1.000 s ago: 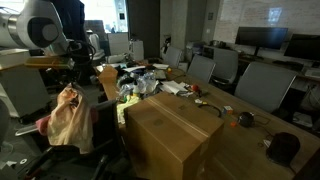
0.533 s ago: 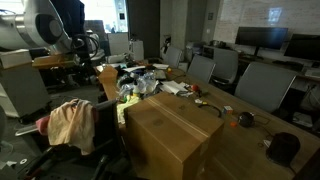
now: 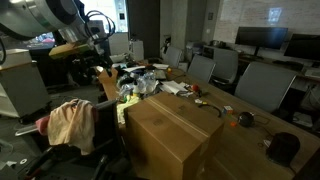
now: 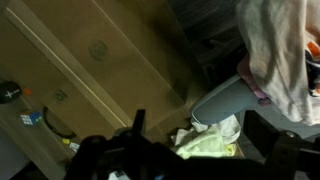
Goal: Hang the shirts on the box on the back of the chair
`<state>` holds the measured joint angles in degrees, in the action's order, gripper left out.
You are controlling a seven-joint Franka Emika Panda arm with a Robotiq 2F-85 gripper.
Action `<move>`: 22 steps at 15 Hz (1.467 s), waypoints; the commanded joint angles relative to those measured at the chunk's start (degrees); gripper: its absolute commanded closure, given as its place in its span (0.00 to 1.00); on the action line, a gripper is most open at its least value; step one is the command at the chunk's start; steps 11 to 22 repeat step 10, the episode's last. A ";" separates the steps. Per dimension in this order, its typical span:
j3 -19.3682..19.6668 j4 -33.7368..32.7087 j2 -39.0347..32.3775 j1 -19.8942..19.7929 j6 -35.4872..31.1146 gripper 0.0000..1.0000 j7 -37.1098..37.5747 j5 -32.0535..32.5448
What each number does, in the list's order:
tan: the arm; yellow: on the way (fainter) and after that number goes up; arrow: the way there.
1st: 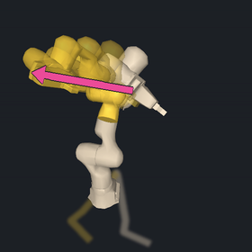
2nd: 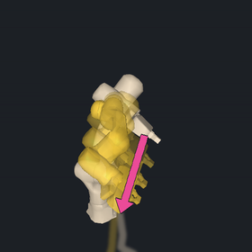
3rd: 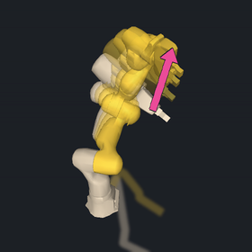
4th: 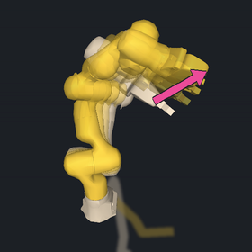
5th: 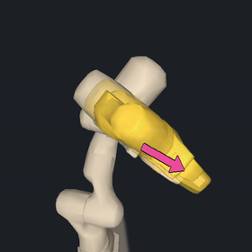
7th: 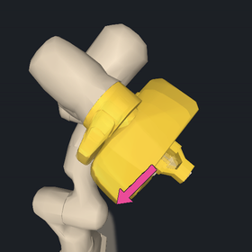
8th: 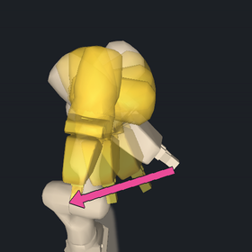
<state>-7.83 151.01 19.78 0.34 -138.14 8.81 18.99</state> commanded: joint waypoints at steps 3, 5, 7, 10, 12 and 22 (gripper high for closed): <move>4.03 5.09 12.25 -2.61 8.20 0.00 -0.46 -2.20; 5.81 7.64 17.01 -2.53 9.09 0.00 -1.25 -4.07; 7.33 10.12 22.00 -2.16 9.54 0.00 -1.91 -6.80; 6.56 7.24 19.02 -3.03 9.44 0.00 -1.94 -8.57; 6.56 7.24 19.02 -3.03 9.44 0.00 -1.94 -8.57; 6.56 7.24 19.02 -3.03 9.44 0.00 -1.94 -8.57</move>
